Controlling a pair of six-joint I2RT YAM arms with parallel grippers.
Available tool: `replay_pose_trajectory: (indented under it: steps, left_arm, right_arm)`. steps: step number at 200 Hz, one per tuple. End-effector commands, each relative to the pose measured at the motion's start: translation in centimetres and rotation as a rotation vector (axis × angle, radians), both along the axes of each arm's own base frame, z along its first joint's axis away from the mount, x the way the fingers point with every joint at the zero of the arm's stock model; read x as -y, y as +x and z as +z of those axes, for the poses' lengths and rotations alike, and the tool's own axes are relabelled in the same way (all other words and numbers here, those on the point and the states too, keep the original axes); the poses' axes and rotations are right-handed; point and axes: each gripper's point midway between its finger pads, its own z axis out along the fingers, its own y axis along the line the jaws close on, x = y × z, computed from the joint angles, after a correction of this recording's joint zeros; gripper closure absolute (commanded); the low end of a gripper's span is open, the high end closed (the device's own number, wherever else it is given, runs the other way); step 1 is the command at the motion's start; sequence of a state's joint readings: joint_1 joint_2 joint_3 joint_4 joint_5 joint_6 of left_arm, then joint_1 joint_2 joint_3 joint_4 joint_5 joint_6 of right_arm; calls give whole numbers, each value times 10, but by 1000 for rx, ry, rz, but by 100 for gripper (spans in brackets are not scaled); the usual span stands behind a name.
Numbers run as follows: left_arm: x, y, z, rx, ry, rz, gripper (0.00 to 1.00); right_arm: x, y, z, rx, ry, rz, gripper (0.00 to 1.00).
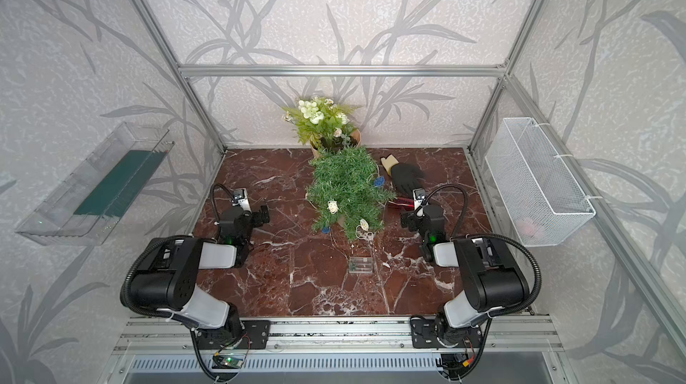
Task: Remove string lights from the small christmas tree
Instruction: Pick up the light string from the Christmas tree.
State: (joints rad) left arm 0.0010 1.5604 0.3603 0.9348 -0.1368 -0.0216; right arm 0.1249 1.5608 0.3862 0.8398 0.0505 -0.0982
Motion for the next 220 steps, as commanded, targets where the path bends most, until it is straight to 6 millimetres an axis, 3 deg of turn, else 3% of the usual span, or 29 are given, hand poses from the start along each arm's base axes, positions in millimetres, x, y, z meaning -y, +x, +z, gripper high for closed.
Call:
replay_pose_trajectory:
  steps: [1,170,220]
  left_arm:
    - [-2,5,6,17,4,4,1]
    - [-1,5,6,20,5,3,1]
    - [-15,2,10,33,0,82,1]
  right_arm:
    - [-1,6,15,41,10,4,1]
    - [-1,6,15,44,11,6,1]
    - [1,9,19,55,17,-5,1]
